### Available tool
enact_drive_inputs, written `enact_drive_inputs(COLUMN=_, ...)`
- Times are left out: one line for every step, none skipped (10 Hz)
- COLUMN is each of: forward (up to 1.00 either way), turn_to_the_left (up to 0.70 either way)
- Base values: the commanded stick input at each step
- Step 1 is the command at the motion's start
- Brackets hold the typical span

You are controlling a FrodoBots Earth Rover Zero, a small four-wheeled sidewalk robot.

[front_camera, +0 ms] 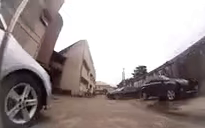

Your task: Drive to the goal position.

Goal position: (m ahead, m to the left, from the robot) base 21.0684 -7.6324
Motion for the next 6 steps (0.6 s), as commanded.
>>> enact_drive_inputs(forward=0.84, turn_to_the_left=0.03)
enact_drive_inputs(forward=0.84, turn_to_the_left=0.03)
enact_drive_inputs(forward=0.84, turn_to_the_left=0.03)
enact_drive_inputs(forward=0.84, turn_to_the_left=0.03)
enact_drive_inputs(forward=0.84, turn_to_the_left=0.03)
enact_drive_inputs(forward=0.84, turn_to_the_left=0.03)
